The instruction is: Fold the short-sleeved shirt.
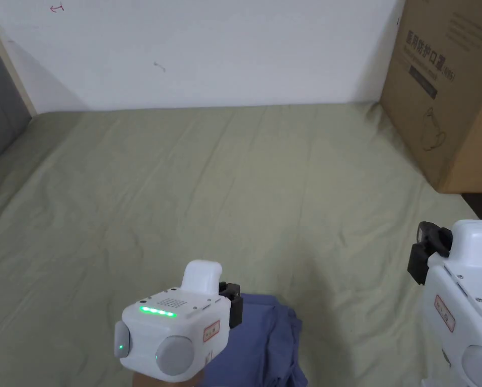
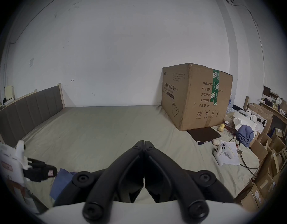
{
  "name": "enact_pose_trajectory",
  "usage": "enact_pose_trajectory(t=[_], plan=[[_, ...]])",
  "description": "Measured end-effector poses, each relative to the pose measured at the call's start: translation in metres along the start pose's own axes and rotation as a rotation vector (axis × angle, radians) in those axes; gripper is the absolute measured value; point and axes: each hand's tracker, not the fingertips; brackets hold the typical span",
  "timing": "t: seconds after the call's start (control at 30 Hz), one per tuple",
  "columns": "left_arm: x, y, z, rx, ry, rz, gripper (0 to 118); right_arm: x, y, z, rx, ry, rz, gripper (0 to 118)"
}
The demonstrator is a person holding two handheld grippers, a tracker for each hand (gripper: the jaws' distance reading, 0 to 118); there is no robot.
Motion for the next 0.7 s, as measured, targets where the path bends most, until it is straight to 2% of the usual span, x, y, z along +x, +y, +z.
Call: enact_pose_trajectory(t=[0.2, 0.33, 0.43, 0.7], plan=[[0.009, -0.034, -0.040, -0.137, -0.037, 0.018, 0, 0.000, -0.001, 0.000, -0.003, 0.000, 0.001, 0], [0.024, -0.051, -0.071, -0.175, -0.040, 0.001, 0, 0.005, -0.002, -0.001, -0.011, -0.007, 0.003, 0], [0.031, -0.059, -0.090, -0.222, -0.058, 0.044, 0, 0.010, -0.004, -0.002, -0.020, -0.016, 0.011, 0], [0.051, -0.078, -0.127, -0.277, -0.040, 0.010, 0, 0.022, -0.008, -0.008, -0.045, -0.044, 0.012, 0]])
